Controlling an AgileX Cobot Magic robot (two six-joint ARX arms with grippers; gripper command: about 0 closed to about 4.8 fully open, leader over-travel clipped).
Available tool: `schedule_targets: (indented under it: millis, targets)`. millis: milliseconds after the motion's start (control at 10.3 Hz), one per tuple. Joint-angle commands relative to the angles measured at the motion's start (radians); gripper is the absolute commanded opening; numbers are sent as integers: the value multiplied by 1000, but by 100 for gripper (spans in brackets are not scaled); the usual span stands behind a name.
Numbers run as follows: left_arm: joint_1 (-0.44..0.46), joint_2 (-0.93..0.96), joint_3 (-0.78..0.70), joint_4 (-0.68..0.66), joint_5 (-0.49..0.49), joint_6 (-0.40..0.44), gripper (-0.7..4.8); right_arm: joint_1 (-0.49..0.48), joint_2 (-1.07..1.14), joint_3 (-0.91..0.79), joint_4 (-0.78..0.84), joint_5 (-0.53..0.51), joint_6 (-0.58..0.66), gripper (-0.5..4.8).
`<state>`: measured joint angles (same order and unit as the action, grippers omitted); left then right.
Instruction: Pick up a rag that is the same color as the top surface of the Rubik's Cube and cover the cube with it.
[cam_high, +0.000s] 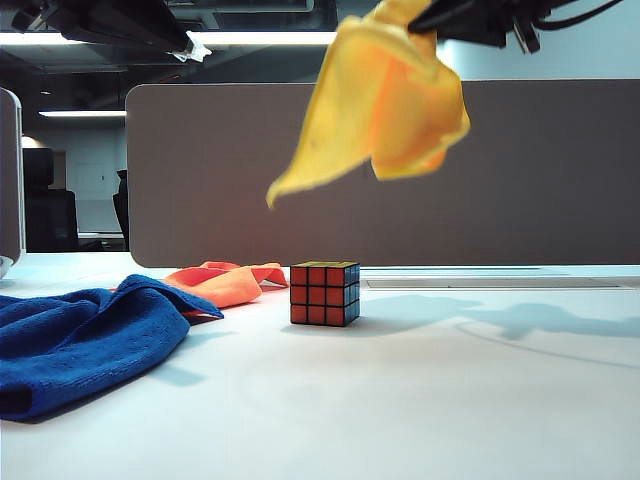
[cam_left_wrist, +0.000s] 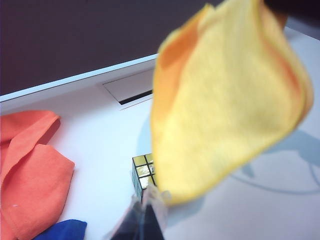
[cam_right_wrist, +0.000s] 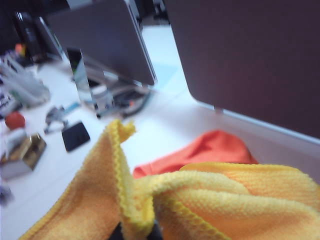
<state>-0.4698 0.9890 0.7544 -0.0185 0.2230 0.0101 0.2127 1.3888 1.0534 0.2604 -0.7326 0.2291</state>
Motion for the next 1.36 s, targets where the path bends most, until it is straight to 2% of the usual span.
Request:
schedule_targets:
  millis: [97, 581, 871, 968, 1162, 1356]
  targets:
    - [-1, -2, 5, 13, 0, 4, -5, 2, 45, 21, 76, -6, 98, -6]
    - [-1, -2, 5, 10, 1, 4, -5, 93, 198, 21, 66, -3, 108, -6]
    - [-1, -2, 5, 5, 1, 4, -5, 94, 259, 19, -92, 30, 78, -6]
    - [-1, -2, 5, 6, 1, 4, -5, 94, 265, 19, -188, 121, 31, -6]
    - [-1, -2, 5, 5, 1, 4, -5, 94, 265, 19, -266, 278, 29, -6]
    - [-1, -2, 5, 6, 1, 4, -5, 94, 265, 19, -341, 315, 28, -6]
